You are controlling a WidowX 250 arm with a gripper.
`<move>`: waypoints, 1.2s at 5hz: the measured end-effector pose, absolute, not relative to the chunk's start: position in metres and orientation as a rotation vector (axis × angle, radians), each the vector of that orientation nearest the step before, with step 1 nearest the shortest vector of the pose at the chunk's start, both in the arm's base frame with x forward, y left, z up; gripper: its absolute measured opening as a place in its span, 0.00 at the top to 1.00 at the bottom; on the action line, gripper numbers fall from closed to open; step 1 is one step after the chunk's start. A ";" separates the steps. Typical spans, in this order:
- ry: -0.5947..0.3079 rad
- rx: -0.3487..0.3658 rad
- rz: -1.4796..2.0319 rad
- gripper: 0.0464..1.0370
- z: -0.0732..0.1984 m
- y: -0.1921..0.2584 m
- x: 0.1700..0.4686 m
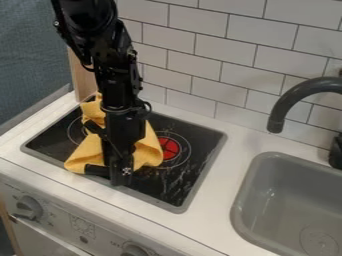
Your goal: Unfold the cloth from bottom right to top left
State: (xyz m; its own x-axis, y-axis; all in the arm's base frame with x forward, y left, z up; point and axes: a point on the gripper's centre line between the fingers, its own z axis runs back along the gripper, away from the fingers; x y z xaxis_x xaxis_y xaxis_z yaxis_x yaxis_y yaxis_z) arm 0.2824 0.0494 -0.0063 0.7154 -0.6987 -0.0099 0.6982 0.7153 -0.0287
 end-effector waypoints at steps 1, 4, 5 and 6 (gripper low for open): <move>0.011 -0.037 -0.773 0.67 -0.009 0.052 0.287; -0.005 -0.056 -0.777 0.99 -0.007 0.053 0.289; -0.003 -0.076 -0.778 0.99 -0.006 0.048 0.279; 0.022 -0.105 -0.788 0.99 -0.002 0.042 0.260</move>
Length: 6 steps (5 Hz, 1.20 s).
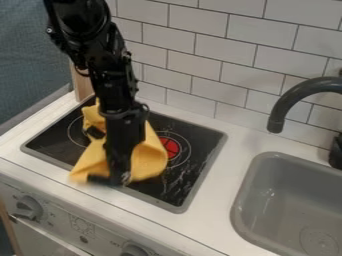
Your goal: Unfold the cloth from bottom right to top left
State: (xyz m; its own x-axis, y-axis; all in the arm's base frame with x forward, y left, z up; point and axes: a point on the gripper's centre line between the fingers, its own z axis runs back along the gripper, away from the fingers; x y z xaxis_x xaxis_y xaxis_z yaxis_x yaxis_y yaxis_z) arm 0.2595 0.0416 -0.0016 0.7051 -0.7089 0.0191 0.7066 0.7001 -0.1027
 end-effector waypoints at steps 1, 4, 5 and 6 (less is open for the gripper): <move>-0.013 -0.079 -0.811 0.99 0.011 0.040 0.260; -0.152 -0.065 -0.755 0.99 0.057 0.045 0.293; -0.200 -0.037 -0.663 0.99 0.075 0.069 0.307; -0.255 -0.007 -0.620 0.99 0.092 0.082 0.322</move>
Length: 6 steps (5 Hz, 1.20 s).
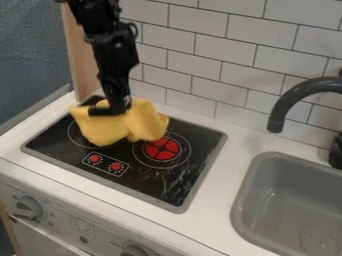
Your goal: Unfold the cloth from bottom right to top left
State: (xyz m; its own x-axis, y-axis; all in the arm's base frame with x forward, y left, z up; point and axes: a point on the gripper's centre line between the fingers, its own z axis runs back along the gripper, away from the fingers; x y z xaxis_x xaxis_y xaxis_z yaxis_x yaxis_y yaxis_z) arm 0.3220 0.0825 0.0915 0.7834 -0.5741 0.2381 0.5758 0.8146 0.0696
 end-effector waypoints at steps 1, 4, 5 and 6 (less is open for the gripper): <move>-0.293 0.015 -0.533 0.99 0.101 0.108 0.332; -0.247 0.022 -0.335 0.99 0.077 0.161 0.352; -0.221 0.014 -0.305 0.99 0.060 0.167 0.360; -0.193 0.000 -0.286 0.99 0.042 0.172 0.365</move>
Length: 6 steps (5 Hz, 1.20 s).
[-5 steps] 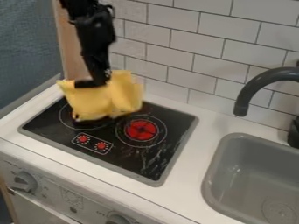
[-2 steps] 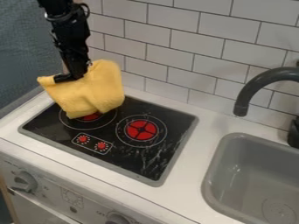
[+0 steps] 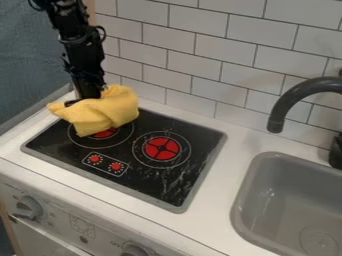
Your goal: Unfold the cloth from bottom right to top left
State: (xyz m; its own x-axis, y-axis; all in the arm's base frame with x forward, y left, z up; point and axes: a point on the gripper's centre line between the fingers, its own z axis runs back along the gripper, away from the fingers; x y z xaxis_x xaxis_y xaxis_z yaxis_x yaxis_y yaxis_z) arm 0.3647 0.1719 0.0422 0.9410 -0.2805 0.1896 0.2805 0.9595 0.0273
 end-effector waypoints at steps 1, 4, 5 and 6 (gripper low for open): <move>-0.163 -0.015 -0.277 0.98 0.027 0.174 0.367; -0.098 -0.040 -0.269 0.34 0.016 0.172 0.368; -0.095 -0.041 -0.269 0.11 0.016 0.171 0.368; -0.098 -0.058 -0.271 0.03 0.014 0.167 0.367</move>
